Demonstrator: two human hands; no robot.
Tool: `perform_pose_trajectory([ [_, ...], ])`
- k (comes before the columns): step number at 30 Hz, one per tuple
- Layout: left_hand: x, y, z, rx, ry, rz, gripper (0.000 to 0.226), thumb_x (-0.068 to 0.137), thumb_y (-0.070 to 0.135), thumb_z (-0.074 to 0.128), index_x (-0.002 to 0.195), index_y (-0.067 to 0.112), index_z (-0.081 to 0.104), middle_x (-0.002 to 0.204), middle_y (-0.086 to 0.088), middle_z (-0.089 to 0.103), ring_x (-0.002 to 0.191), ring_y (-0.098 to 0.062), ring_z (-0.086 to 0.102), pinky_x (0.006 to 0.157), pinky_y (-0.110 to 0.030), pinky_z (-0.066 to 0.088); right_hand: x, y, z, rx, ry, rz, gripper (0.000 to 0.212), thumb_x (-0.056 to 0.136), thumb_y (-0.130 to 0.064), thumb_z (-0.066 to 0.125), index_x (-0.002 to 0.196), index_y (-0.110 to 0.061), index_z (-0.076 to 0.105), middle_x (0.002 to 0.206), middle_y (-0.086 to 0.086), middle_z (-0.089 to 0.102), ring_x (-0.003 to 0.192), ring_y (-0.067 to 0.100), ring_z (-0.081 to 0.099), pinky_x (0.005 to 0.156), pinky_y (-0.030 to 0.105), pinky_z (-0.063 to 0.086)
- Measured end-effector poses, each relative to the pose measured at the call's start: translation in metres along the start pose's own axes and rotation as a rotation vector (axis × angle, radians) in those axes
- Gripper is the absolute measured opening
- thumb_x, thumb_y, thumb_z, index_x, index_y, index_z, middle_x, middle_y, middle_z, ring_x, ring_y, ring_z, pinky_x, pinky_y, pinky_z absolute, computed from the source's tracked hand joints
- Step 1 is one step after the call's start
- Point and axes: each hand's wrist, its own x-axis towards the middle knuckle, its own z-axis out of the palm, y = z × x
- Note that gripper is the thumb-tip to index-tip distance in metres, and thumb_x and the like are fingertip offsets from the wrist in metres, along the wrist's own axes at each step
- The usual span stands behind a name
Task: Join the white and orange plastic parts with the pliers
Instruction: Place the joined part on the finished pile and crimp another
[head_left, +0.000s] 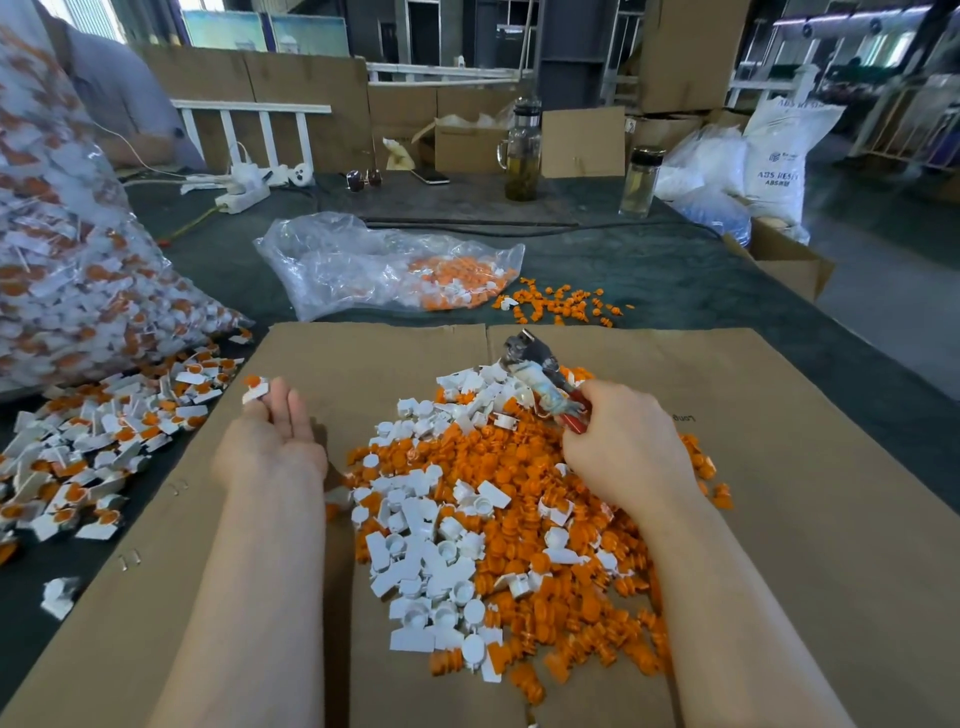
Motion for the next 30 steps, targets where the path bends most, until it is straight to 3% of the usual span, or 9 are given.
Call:
perform_pose_trajectory([
  [3,0.003,-0.002,-0.004,0.092,-0.050,-0.053,0.043,0.105,0.014,0.036,0.147,0.006,0.040,0.147,-0.003,0.051,0.130,-0.010,0.053,0.099,-0.017,0.045,0.000,0.000,0.000,-0.003,0.002,-0.005,0.007,0.088,-0.030,0.058,0.088,-0.023,0.056,0.077,-0.004,0.056,0.068,0.014,0.055,0.055,0.030,0.049],
  [6,-0.002,-0.004,0.002,0.280,0.038,0.016,0.027,0.099,0.013,0.055,0.125,0.016,0.063,0.106,0.000,0.072,0.090,-0.007,0.072,0.073,-0.019,0.059,0.001,0.000,0.000,-0.008,0.004,-0.018,0.009,0.089,-0.033,0.059,0.092,-0.025,0.058,0.078,-0.005,0.057,0.068,0.013,0.056,0.057,0.032,0.053],
  [8,-0.008,-0.009,0.007,0.689,-0.050,0.100,0.018,0.094,0.014,0.063,0.107,0.025,0.070,0.094,0.006,0.074,0.083,-0.003,0.069,0.063,-0.019,0.055,0.001,0.000,0.001,-0.020,0.006,-0.023,0.011,0.088,-0.035,0.059,0.095,-0.026,0.059,0.079,-0.006,0.058,0.068,0.012,0.057,0.057,0.032,0.055],
  [11,-0.017,-0.027,0.002,1.297,-0.355,0.420,0.023,0.097,0.014,0.058,0.099,0.034,0.070,0.105,0.011,0.070,0.088,-0.005,0.063,0.068,-0.023,0.047,0.001,0.000,0.004,-0.077,0.019,-0.032,0.013,0.087,-0.039,0.060,0.094,-0.028,0.060,0.075,-0.009,0.054,0.066,0.012,0.053,0.049,0.027,0.045],
  [13,-0.013,-0.039,-0.004,1.724,-0.478,0.649,0.030,0.099,0.015,0.050,0.120,0.030,0.066,0.124,0.000,0.064,0.105,-0.021,0.061,0.084,-0.036,0.051,0.000,-0.001,0.007,-0.128,0.023,-0.040,0.012,0.086,-0.039,0.060,0.093,-0.029,0.059,0.070,-0.012,0.048,0.062,0.011,0.049,0.045,0.024,0.034],
  [16,-0.007,-0.049,-0.005,2.185,-0.534,0.783,0.044,0.101,0.018,0.040,0.143,0.026,0.051,0.145,-0.010,0.045,0.130,-0.036,0.038,0.106,-0.044,0.033,0.000,-0.002,0.010,-0.158,0.007,-0.047,0.010,0.087,-0.038,0.059,0.091,-0.029,0.059,0.073,-0.011,0.052,0.062,0.009,0.048,0.045,0.023,0.033],
  [20,-0.006,-0.048,-0.005,2.252,-0.605,0.726,0.046,0.097,0.013,0.041,0.139,0.024,0.055,0.141,-0.012,0.048,0.128,-0.036,0.040,0.105,-0.042,0.034,0.001,-0.005,0.012,-0.176,-0.007,-0.048,0.007,0.086,-0.034,0.059,0.089,-0.028,0.059,0.075,-0.010,0.053,0.061,0.007,0.047,0.044,0.023,0.032],
  [25,-0.007,-0.046,-0.006,2.066,-0.513,0.705,0.027,0.092,0.011,0.052,0.110,0.017,0.071,0.116,-0.010,0.060,0.097,-0.026,0.056,0.078,-0.032,0.043,0.003,-0.005,0.013,-0.197,0.006,-0.027,0.012,0.088,-0.037,0.059,0.094,-0.027,0.059,0.076,-0.010,0.050,0.059,0.008,0.043,0.043,0.023,0.030],
  [30,-0.006,-0.042,-0.008,1.953,-0.457,0.678,0.004,0.089,0.016,0.065,0.087,0.018,0.069,0.085,0.003,0.068,0.087,-0.021,0.062,0.069,-0.031,0.045,0.003,-0.006,0.015,-0.215,-0.008,-0.013,0.015,0.088,-0.040,0.061,0.093,-0.027,0.055,0.077,-0.009,0.045,0.059,0.008,0.043,0.043,0.024,0.029],
])
